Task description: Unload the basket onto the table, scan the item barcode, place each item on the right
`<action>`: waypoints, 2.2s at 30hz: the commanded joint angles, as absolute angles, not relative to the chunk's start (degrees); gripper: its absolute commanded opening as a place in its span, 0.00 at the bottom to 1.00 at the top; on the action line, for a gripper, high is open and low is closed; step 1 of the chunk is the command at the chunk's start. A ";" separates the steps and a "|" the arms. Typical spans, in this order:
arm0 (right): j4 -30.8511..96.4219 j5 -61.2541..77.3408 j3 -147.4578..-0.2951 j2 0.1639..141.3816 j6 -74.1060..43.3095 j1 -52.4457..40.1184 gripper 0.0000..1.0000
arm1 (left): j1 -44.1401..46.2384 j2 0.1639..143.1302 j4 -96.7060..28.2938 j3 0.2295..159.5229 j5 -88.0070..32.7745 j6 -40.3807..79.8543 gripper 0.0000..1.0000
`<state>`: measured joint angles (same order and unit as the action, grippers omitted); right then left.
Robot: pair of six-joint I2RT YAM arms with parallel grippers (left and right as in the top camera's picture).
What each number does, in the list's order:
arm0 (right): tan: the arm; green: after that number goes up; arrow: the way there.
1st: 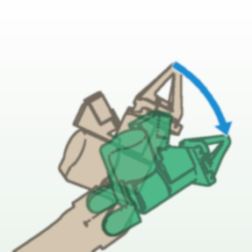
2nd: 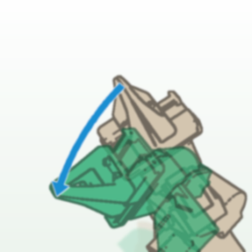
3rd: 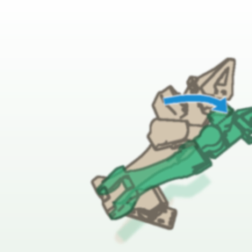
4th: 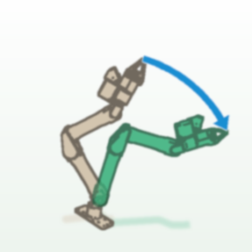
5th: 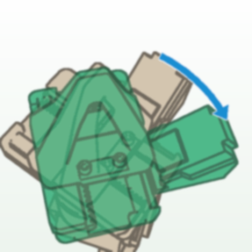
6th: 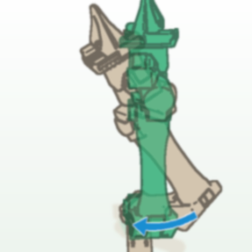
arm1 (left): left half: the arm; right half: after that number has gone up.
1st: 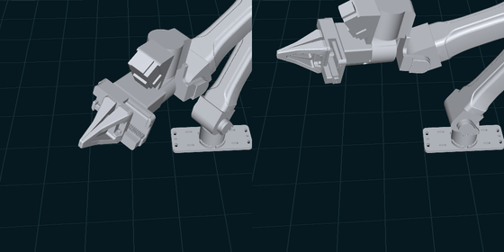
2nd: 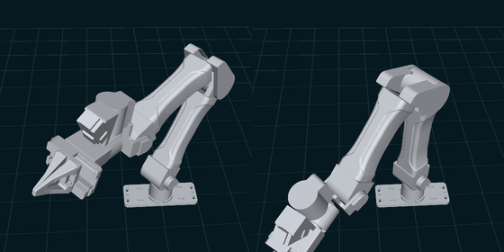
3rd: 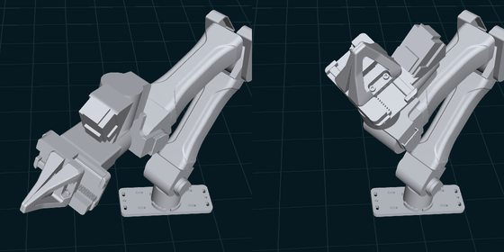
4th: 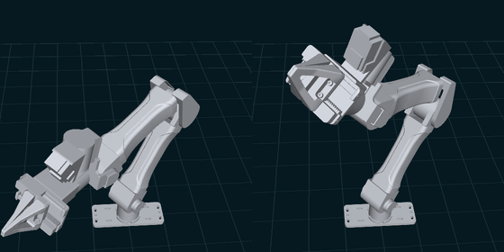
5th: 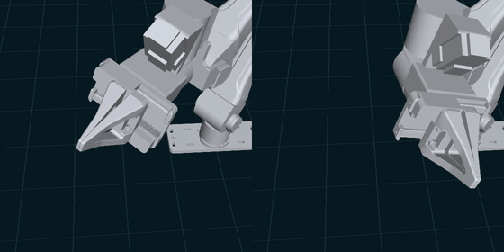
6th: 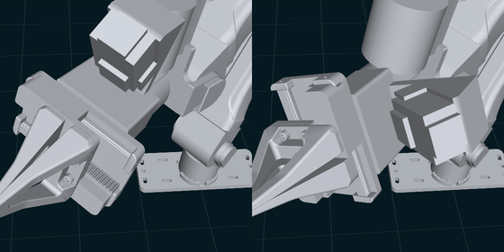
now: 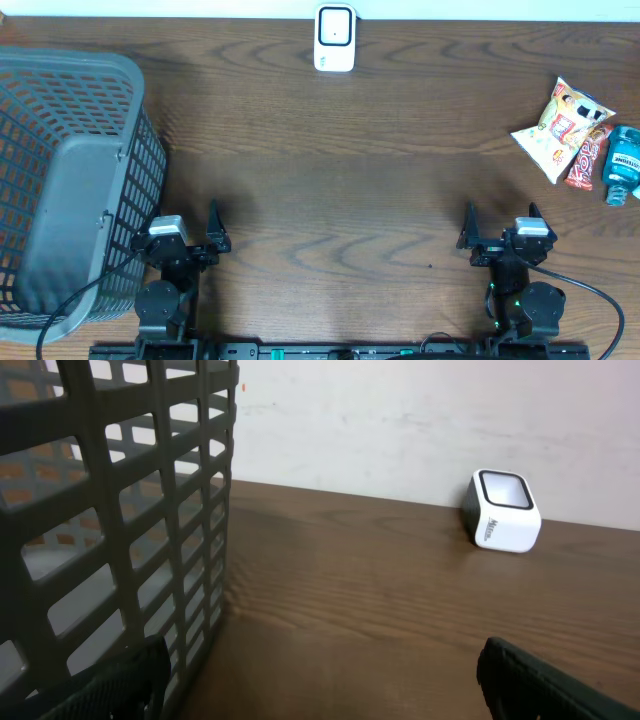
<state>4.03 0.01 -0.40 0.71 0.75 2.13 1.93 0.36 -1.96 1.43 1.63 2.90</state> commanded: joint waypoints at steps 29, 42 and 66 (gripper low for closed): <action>4.27 0.14 -0.32 0.30 1.80 2.59 0.99 | 3.99 0.10 -4.05 0.23 1.96 2.37 0.98; 4.27 0.14 -0.32 0.30 1.78 2.59 0.99 | 4.10 0.10 -4.05 0.23 1.96 2.37 0.98; 4.27 0.14 -0.32 0.30 1.80 2.59 0.99 | 4.10 0.23 -4.05 0.23 1.96 2.37 0.98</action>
